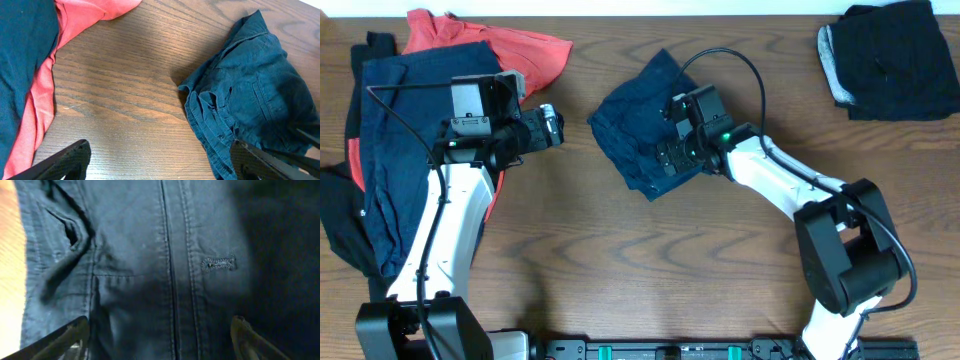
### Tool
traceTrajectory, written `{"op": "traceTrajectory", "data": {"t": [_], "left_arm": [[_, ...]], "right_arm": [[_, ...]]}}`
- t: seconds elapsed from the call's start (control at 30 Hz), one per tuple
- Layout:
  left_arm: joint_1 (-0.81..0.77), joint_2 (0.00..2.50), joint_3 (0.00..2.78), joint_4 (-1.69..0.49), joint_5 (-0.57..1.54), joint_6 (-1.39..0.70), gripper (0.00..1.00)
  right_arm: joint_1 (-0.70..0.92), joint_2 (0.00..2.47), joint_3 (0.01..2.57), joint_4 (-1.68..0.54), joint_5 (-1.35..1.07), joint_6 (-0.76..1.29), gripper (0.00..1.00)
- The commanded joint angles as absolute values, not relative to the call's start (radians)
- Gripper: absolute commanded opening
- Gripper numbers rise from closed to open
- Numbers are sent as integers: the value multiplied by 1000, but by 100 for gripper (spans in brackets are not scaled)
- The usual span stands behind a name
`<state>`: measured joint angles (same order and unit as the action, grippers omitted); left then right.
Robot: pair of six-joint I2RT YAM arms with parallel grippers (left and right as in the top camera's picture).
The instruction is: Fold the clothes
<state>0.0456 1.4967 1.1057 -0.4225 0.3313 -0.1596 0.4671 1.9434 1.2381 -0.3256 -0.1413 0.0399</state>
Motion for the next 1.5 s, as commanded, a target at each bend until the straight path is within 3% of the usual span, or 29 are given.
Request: {"op": "traceTrajectory", "data": {"t": [0.0, 0.67, 0.87, 1.23, 1.47], "left_arm": [[49, 1505, 1107, -425, 319, -158, 92], [49, 1532, 1107, -426, 320, -159, 92], [49, 1556, 1107, -418, 320, -159, 92], [49, 1560, 1107, -410, 320, -158, 92], [49, 1560, 1107, -410, 320, -159, 92]], "right_arm": [[429, 1979, 1254, -327, -101, 52, 91], [208, 2005, 1267, -295, -80, 67, 88], [284, 1933, 1388, -363, -101, -107, 99], [489, 1958, 1385, -537, -49, -150, 99], [523, 1983, 1372, -560, -59, -143, 99]]}}
